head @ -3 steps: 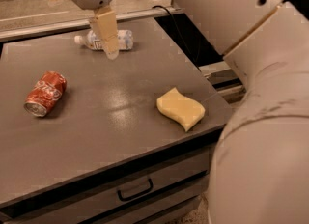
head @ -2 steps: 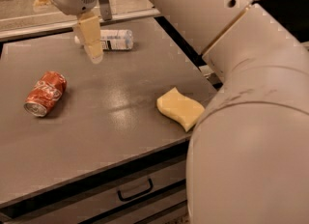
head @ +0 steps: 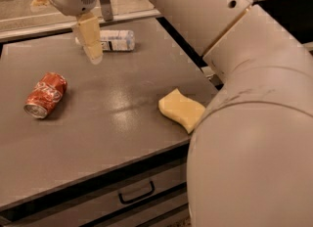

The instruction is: Pick coke can

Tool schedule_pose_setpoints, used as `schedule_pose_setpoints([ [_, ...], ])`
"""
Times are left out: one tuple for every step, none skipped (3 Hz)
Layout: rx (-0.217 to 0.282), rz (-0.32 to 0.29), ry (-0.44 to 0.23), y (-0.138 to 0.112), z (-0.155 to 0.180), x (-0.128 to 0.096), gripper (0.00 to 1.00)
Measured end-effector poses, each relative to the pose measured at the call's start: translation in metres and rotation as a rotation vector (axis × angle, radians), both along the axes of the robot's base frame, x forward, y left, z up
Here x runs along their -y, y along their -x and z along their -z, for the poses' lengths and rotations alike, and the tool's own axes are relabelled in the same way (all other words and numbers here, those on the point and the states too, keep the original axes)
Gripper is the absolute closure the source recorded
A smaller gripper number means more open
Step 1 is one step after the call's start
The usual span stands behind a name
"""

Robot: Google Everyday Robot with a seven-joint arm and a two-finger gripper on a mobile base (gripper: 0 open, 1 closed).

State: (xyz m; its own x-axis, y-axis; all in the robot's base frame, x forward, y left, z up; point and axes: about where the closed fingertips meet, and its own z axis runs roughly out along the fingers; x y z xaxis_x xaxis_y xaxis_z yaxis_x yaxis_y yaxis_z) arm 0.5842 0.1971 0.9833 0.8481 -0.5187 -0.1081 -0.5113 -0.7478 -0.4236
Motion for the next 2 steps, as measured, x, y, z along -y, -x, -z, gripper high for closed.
schedule_pose_setpoints([
  [-0.04,-0.121,0.019,-0.004,0.027,-0.028,0.0],
  [-0.082,-0.271,0.03,-0.011,0.074,-0.053,0.0],
])
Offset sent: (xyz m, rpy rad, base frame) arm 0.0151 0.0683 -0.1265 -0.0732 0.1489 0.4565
